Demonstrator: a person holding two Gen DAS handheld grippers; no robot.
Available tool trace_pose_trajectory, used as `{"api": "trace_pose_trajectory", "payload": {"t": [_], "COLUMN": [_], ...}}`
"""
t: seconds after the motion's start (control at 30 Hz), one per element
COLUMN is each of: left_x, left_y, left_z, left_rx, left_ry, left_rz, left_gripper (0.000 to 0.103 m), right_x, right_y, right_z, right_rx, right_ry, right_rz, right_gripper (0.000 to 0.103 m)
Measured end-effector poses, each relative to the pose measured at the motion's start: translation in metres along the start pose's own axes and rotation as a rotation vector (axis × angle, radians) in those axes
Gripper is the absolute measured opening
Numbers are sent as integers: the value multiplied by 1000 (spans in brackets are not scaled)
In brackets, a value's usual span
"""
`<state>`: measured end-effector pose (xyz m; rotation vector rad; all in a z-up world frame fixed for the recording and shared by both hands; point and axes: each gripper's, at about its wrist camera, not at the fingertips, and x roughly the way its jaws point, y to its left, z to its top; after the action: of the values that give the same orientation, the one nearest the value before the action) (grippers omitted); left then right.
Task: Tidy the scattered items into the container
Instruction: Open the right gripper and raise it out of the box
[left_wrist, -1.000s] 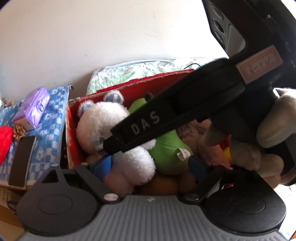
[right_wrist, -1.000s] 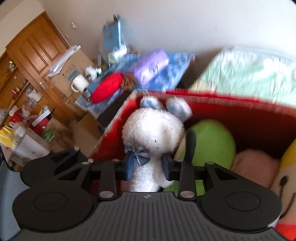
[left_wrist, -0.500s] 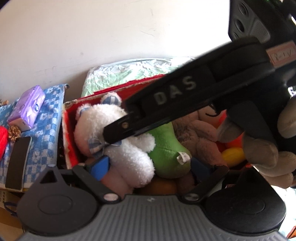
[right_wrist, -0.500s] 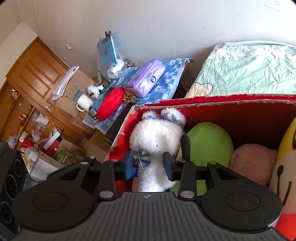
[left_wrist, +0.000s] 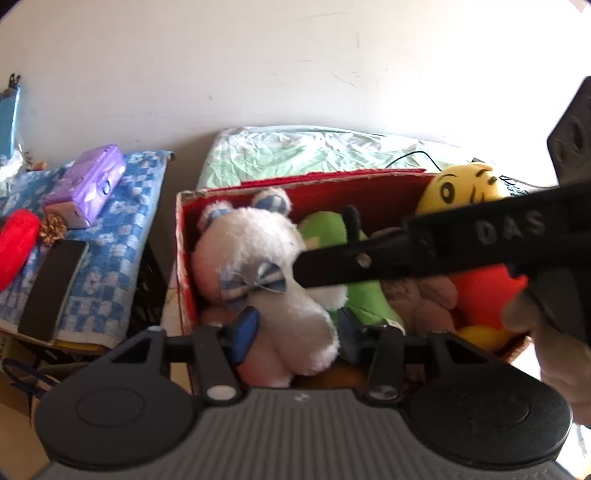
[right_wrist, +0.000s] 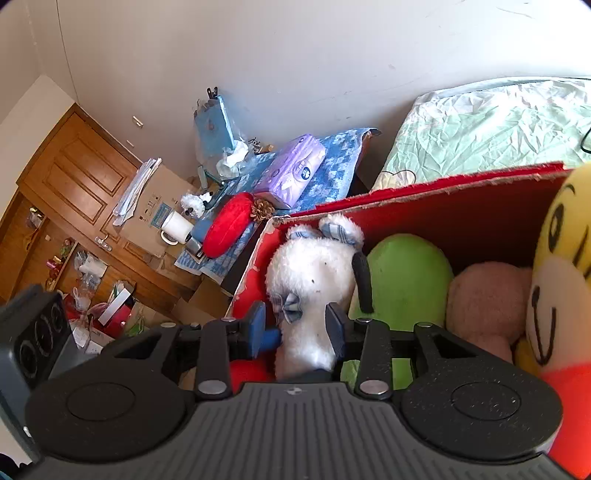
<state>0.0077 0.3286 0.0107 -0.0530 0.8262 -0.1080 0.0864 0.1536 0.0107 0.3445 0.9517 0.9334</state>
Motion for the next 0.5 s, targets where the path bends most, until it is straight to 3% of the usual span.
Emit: {"api": "trace_pose_trajectory", "payload": {"t": [0.27,0.5], "left_x": [5,1], "left_y": [-3,-9], "left_z": [4,-2], "left_rx": [-16,-20], "left_ry": [-10,-19], "left_rz": [42,54], "left_gripper": [38,40], "right_x": [-15,-21], "right_y": [-1,1], "right_z": [-5,-13], "right_rx": [40,34], "right_ry": [-61,-68], "right_rz": [5,3], "right_gripper": [40,41]}}
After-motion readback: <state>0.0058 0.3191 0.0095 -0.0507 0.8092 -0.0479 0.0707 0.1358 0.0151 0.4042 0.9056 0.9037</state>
